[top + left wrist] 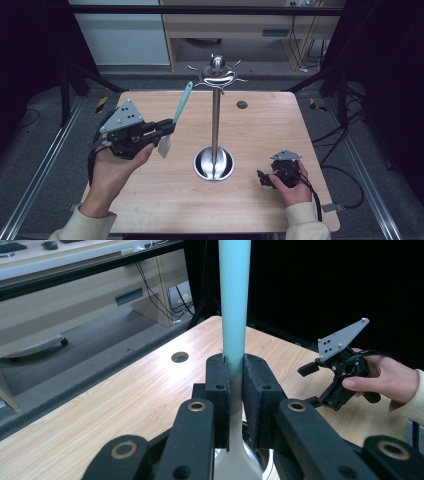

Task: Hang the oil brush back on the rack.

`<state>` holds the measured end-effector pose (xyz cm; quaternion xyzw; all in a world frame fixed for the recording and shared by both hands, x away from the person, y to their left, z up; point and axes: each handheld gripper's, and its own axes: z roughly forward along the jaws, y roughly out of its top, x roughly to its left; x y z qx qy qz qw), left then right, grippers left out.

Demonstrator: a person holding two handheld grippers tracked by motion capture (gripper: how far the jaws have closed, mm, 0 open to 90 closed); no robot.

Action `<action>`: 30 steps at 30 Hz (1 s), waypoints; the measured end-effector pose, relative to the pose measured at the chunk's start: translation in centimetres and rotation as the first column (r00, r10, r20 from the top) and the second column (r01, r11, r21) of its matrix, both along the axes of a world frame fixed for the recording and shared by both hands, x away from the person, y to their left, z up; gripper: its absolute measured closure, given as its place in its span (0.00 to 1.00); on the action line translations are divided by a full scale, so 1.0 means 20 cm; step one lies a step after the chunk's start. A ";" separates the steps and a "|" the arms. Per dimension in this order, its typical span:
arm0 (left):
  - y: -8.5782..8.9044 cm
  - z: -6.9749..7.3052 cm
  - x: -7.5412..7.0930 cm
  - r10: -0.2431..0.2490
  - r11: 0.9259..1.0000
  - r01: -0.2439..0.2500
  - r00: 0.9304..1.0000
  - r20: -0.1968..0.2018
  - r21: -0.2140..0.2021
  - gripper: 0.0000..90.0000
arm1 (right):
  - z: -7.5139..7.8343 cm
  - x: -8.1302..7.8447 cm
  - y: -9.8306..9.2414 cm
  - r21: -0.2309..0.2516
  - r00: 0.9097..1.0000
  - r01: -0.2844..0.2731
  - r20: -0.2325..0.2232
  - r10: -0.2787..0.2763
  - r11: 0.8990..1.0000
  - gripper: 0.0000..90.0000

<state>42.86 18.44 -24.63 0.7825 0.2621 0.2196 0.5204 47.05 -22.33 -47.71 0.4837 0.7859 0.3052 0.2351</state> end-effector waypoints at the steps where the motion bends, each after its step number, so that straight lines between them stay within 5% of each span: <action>1: 0.00 0.00 0.00 -0.001 1.000 0.001 1.000 -0.002 0.001 0.91 | 0.00 0.00 0.00 0.000 1.000 0.000 0.000 0.000 1.000 0.09; 30: -0.06 -0.03 0.08 -0.022 1.000 0.023 0.999 -0.049 0.014 0.91 | 0.00 0.00 0.00 0.000 1.000 -0.003 0.002 0.003 1.000 0.09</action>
